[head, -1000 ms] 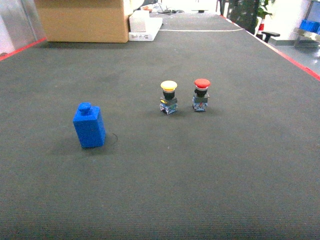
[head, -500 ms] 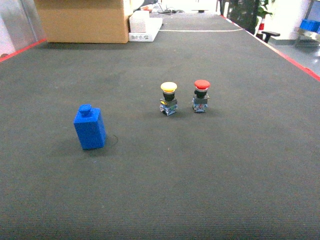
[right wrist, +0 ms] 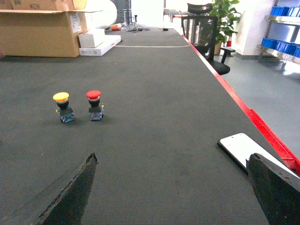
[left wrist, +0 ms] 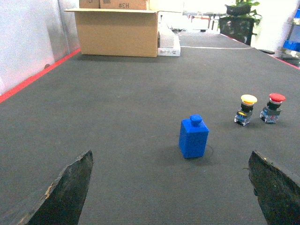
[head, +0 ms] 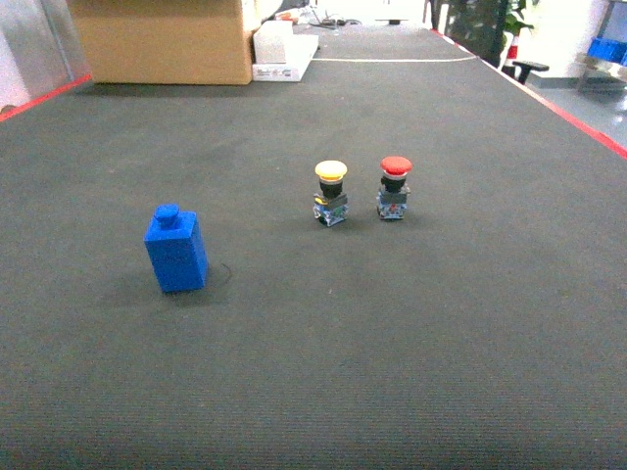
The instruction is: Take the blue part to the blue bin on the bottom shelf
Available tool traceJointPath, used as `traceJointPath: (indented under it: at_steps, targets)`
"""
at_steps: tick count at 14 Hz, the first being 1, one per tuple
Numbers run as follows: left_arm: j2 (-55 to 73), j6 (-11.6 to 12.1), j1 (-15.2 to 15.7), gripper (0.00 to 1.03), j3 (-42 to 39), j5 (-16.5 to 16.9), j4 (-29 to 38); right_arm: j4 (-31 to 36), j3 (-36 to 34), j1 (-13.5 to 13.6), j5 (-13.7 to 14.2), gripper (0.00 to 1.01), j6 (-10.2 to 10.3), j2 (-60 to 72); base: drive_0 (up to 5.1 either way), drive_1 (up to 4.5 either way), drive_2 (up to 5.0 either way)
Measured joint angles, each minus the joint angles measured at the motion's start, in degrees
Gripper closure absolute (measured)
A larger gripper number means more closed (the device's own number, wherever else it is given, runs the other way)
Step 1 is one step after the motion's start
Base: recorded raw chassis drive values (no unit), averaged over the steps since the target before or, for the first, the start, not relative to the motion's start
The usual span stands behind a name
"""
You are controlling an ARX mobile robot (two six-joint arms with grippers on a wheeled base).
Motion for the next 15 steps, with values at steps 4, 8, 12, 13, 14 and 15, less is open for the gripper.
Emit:
traceJointPath:
  at_steps: [4,8,12,13,14,15]
  targets:
    - [0.00,0.00,0.00,0.05,0.00,0.00,0.00,0.00,0.00,0.00,0.00,0.03,0.00,0.00,0.0,0.00,0.0]
    - [15.98,-5.11,-9.11,0.05,4.61,-13.75,-1.20,-0.07,0.00,0.00,0.02,0.03,0.00,0.00,0.0,0.00,0.0]
    - [72.19,-6.60,-13.90,0.05,17.73,-12.28,44.63,-0.04,0.00,0.00,0.00,0.03,-0.02,0.00,0.0,0.00,0.0]
    - [81.09,-5.99,-14.34,0.05,20.90,-11.76,47.30,-0.02,0.00,0.00,0.00,0.03,-0.02,0.00,0.0,0.00,0.0]
    - [86.01,-5.05,-14.51,0.05,22.43,-11.47,49.03,-0.04,0.00,0.00,0.00,0.03,-0.02,0.00,0.0,0.00,0.0]
    - [87.08,-4.94,-14.49,0.05,22.73,-11.32,49.77,-0.02,0.00,0.00,0.00,0.03,-0.02,0.00,0.0,0.00,0.0]
